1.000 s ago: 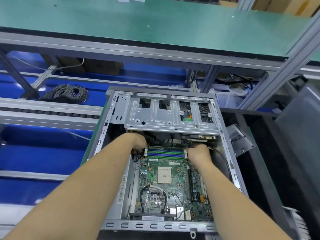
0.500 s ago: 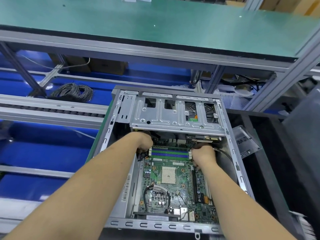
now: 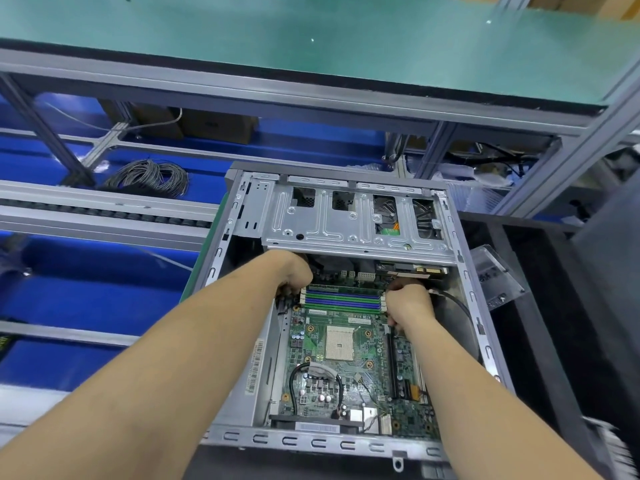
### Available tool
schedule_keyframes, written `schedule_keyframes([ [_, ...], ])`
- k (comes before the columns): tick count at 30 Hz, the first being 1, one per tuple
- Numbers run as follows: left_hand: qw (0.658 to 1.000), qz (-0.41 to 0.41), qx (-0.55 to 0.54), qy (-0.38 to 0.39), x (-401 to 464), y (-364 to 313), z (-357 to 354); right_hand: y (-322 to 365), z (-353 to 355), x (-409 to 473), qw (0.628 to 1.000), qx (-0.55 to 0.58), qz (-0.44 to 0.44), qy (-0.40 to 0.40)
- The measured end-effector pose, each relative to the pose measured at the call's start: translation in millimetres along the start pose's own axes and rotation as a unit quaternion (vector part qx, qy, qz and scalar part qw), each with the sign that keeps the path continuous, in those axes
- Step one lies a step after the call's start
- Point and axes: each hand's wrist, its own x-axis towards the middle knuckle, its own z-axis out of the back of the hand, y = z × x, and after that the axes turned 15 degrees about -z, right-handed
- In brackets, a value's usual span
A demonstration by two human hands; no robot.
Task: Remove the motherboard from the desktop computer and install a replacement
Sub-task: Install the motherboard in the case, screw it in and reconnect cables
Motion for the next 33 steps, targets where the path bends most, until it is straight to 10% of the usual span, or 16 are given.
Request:
schedule_keyframes([
  [20,0.996,-0.015,0.083,-0.024,-1.2,0.8,-1.3,4.3,2.7,-8.2,1.000,-0.011,0.009,0.016],
  [33,0.936,-0.075,0.307,-0.153,-22.4,-21.8,-17.1,9.6,0.5,-31.3,0.915,-0.324,0.210,-0.114],
])
